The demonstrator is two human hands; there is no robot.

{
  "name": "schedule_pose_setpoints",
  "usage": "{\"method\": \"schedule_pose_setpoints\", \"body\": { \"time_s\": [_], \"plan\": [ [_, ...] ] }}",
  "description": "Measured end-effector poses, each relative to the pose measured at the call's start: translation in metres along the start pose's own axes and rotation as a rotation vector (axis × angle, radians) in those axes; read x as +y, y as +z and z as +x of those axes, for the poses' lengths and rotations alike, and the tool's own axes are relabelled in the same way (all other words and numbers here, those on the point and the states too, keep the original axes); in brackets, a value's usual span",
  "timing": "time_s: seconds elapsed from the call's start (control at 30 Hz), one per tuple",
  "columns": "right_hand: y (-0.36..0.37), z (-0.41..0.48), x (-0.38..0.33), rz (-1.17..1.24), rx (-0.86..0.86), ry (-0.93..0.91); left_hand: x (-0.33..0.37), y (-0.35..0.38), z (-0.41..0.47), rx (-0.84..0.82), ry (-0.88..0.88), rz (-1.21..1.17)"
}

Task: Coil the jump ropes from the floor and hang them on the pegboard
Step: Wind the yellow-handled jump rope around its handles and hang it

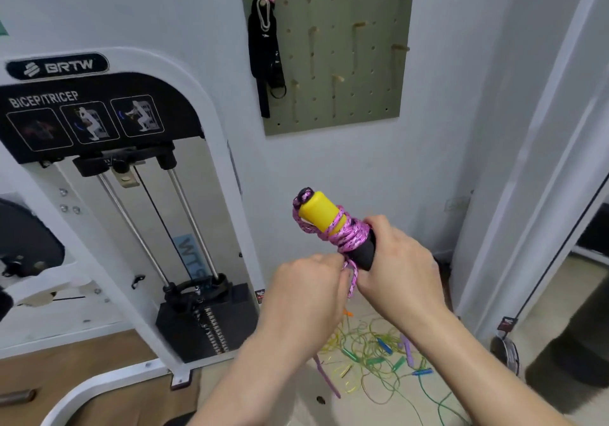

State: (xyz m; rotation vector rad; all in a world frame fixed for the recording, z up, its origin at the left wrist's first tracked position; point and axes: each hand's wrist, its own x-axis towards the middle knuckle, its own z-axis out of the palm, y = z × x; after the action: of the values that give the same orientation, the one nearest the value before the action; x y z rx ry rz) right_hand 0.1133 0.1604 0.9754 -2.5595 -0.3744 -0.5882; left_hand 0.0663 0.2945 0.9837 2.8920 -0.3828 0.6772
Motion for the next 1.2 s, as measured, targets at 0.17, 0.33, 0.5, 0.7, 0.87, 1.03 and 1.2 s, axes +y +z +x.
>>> {"method": "schedule_pose_setpoints", "body": {
  "time_s": [0.17,0.33,0.5,0.7,0.87,1.03,1.2],
  "plan": [
    [-0.013,0.043,0.032,-0.289,-0.189,-0.133,0.003,0.009,0.046,-0.047,0.146,0.241],
    [-0.022,0.071,0.071,-0.438,-0.406,-0.315,0.009,0.022,0.096,-0.113,0.252,0.119],
    [-0.026,0.090,0.101,-0.384,-0.461,-0.576,0.011,0.033,0.142,-0.369,0.287,-0.100],
    [-0.032,0.134,0.151,0.092,-0.711,-0.474,0.019,0.039,0.177,-0.378,-0.119,-0.464],
    [-0.028,0.144,0.169,0.192,-0.568,-0.532,0.020,0.041,0.207,-0.443,-0.231,-0.580],
    [-0.017,0.157,0.171,0.234,-0.499,-0.609,0.005,0.059,0.226,-0.563,-0.284,-0.768],
    [-0.001,0.172,0.174,0.462,-0.566,-0.497,-0.022,0.075,0.233,-0.718,-0.321,-0.991]
  ]
}}
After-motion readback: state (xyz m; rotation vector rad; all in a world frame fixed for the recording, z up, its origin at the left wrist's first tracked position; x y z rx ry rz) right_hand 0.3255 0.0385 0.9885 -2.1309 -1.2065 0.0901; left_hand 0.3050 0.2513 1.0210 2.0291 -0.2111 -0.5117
